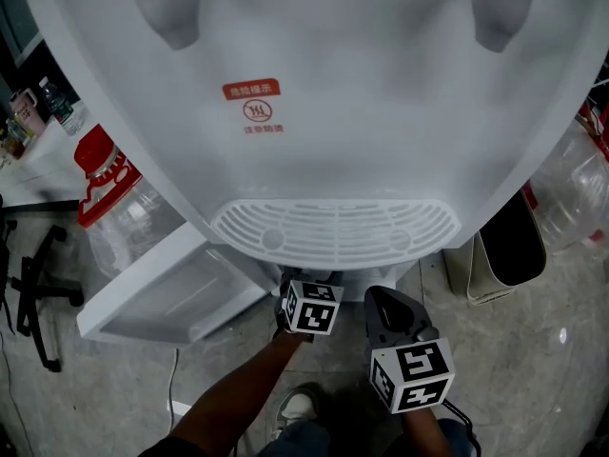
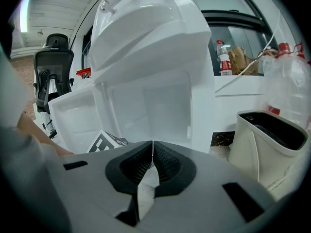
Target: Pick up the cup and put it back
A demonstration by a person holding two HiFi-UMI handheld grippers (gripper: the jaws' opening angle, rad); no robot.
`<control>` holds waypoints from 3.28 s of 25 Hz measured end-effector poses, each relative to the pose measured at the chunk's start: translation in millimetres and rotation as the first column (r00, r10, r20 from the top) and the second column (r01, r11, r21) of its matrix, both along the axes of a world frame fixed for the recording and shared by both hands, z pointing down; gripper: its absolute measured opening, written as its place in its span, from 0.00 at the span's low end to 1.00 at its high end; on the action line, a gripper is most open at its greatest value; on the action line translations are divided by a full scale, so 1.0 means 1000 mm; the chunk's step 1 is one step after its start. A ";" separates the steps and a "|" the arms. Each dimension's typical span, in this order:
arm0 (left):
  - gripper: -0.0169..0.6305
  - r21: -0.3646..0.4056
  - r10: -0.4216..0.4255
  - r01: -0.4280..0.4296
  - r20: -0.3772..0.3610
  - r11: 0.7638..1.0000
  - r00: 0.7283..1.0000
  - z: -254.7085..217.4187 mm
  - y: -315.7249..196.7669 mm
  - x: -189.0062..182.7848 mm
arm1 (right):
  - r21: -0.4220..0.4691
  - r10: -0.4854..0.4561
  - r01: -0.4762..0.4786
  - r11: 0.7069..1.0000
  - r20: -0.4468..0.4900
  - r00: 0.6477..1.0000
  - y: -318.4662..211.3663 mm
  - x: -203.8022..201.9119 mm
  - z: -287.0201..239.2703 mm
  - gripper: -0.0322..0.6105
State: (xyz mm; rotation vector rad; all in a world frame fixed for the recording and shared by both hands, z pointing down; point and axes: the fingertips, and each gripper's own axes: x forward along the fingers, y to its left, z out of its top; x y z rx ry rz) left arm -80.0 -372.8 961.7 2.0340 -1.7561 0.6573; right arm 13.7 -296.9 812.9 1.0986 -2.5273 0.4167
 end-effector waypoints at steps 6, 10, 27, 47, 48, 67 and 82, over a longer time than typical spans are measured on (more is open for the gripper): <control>0.49 0.014 -0.003 0.003 -0.002 1.000 1.000 -0.025 0.025 0.001 | 0.014 -0.007 0.006 1.000 0.028 1.000 0.008 -0.003 -0.014 0.08; 0.49 0.029 0.013 -0.013 -0.020 1.000 1.000 -0.048 0.048 0.005 | 0.031 -0.011 0.010 0.999 0.047 0.999 0.013 -0.006 -0.025 0.08; 0.34 0.175 0.123 -0.113 -0.046 0.978 0.991 -0.189 0.128 0.011 | 0.078 -0.048 0.040 0.996 0.105 0.993 0.042 -0.012 -0.084 0.08; 0.08 0.187 0.130 -0.120 -0.044 0.975 0.990 -0.314 0.154 0.013 | -0.031 -0.087 0.091 0.995 0.114 0.990 0.063 -0.038 -0.175 0.08; 0.07 0.184 0.132 -0.123 -0.042 0.975 0.990 -0.325 0.155 0.014 | -0.040 -0.085 0.090 0.995 0.114 0.990 0.064 -0.038 -0.183 0.08; 0.05 0.137 0.111 -0.104 -0.046 0.985 0.993 -0.581 0.196 0.045 | -0.117 -0.090 0.103 0.988 0.116 0.989 0.108 -0.018 -0.437 0.08; 0.05 0.140 0.031 -0.021 -0.064 0.990 0.997 -0.737 0.254 0.074 | -0.086 -0.109 0.118 0.989 0.105 0.989 0.172 0.019 -0.603 0.08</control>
